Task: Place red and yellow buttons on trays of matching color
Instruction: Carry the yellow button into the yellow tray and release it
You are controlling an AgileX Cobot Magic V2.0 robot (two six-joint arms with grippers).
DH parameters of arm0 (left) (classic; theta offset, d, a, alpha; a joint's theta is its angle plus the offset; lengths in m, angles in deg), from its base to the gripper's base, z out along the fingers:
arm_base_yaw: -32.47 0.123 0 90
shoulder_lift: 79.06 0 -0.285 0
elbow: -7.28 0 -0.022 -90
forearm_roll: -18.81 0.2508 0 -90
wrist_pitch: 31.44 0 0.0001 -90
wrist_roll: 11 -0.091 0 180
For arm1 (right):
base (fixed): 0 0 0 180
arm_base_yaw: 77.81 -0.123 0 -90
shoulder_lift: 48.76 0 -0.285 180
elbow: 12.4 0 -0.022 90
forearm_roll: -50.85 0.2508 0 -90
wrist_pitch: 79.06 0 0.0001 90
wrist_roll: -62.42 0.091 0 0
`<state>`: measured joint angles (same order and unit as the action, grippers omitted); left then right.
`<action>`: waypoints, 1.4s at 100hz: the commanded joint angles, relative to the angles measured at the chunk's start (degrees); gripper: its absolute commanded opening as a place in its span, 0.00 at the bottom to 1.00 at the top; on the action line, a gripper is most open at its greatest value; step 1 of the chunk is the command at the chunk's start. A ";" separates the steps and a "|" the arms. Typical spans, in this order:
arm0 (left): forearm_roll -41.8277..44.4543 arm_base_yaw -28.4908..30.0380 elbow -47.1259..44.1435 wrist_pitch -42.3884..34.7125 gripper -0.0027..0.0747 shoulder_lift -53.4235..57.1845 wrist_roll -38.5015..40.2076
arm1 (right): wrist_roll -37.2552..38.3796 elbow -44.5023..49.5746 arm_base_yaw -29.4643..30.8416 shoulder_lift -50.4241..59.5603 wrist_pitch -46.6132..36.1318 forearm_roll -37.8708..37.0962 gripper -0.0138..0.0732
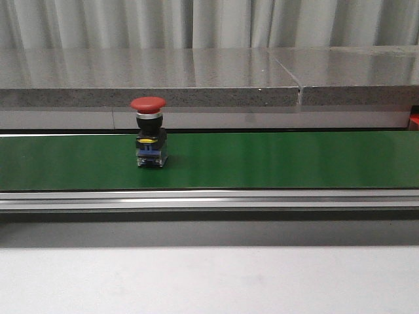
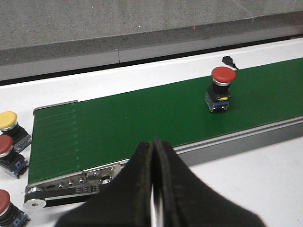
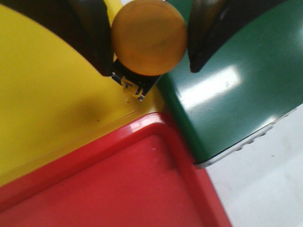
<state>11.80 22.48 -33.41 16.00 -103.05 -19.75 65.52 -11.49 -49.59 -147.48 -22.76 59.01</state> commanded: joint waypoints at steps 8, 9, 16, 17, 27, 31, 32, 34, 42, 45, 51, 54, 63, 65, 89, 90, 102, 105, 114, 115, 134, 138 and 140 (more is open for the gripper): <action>-0.96 -0.46 1.38 -3.97 0.01 -0.61 0.47 | 1.08 2.15 4.34 2.73 -5.93 0.41 0.37; -0.96 -0.46 1.38 -3.97 0.01 -0.61 0.47 | 1.26 2.32 4.62 2.73 -6.30 0.41 0.37; -0.96 -0.46 1.38 -3.97 0.01 -0.61 0.47 | 1.54 3.96 5.52 2.73 -7.95 0.41 0.37; -0.96 -0.46 1.38 -3.97 0.01 -0.61 0.47 | 1.51 4.28 5.51 2.73 -8.13 0.41 0.37; -0.96 -0.46 1.38 -3.97 0.01 -0.61 0.47 | 1.55 6.49 5.76 2.54 -10.91 0.47 0.37; -0.96 -0.46 1.38 -3.97 0.01 -0.61 0.47 | 1.55 7.28 5.76 2.22 -11.50 0.47 0.37; -0.96 -0.46 1.38 -3.97 0.01 -0.61 0.47 | 1.55 7.40 5.76 2.14 -11.82 0.54 0.37; -0.96 -0.46 1.38 -3.97 0.01 -0.61 0.47 | 1.55 7.66 5.76 1.92 -12.24 0.60 0.37; -0.96 -0.46 1.38 -3.97 0.01 -0.61 0.47 | 1.67 8.06 5.76 0.72 -12.84 2.34 0.37; -0.96 -0.46 1.38 -3.97 0.01 -0.61 0.47 | 1.67 8.06 5.76 0.17 -12.84 3.10 0.37; -0.96 -0.46 1.38 -3.97 0.01 -0.61 0.47 | 1.67 8.06 5.76 -0.68 -13.02 3.33 0.37; -0.96 -0.46 1.38 -3.97 0.01 -0.61 0.47 | 1.67 8.06 5.76 -1.13 -13.16 3.33 0.37; -0.96 -0.46 1.38 -3.97 0.01 -0.61 0.47 | 2.15 8.06 5.76 -2.09 -13.30 3.39 0.37; -0.96 -0.46 1.38 -3.97 0.01 -0.61 0.47 | 2.29 8.06 5.76 -2.31 -13.30 3.39 0.37; -0.96 -0.46 1.38 -3.97 0.01 -0.61 0.47 | 2.30 8.06 5.76 -4.17 -14.14 3.61 0.43; -0.96 -0.46 1.38 -3.97 0.01 -0.61 0.47 | 2.30 8.06 5.76 -4.17 -14.25 3.61 0.44; -0.96 -0.46 1.38 -3.97 0.01 -0.61 0.47 | 2.30 8.06 5.76 -4.17 -14.39 3.61 0.52; -0.96 -0.46 1.38 -3.97 0.01 -0.61 0.47 | 2.30 8.06 5.76 -4.17 -14.33 3.61 0.56; -0.96 -0.46 1.38 -3.97 0.01 -0.61 0.47 | 2.30 8.06 5.76 -4.17 -14.28 4.00 0.68; -0.96 -0.46 1.38 -3.97 0.01 -0.61 0.47 | 2.30 8.06 5.76 -4.17 -14.28 4.21 0.69; -0.96 -0.46 1.38 -3.97 0.01 -0.61 0.47 | 2.30 8.06 5.76 -4.17 -14.91 5.16 0.74; -0.96 -0.46 1.38 -3.97 0.01 -0.61 0.47 | 2.30 8.06 5.76 -4.17 -14.98 5.16 0.74; -0.96 -0.46 1.38 -3.97 0.01 -0.61 0.47 | 2.30 8.06 5.76 -4.17 -14.97 5.16 0.74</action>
<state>11.80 22.48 -33.41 16.00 -103.05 -19.75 67.90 -2.18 -44.06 -154.03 -35.78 63.21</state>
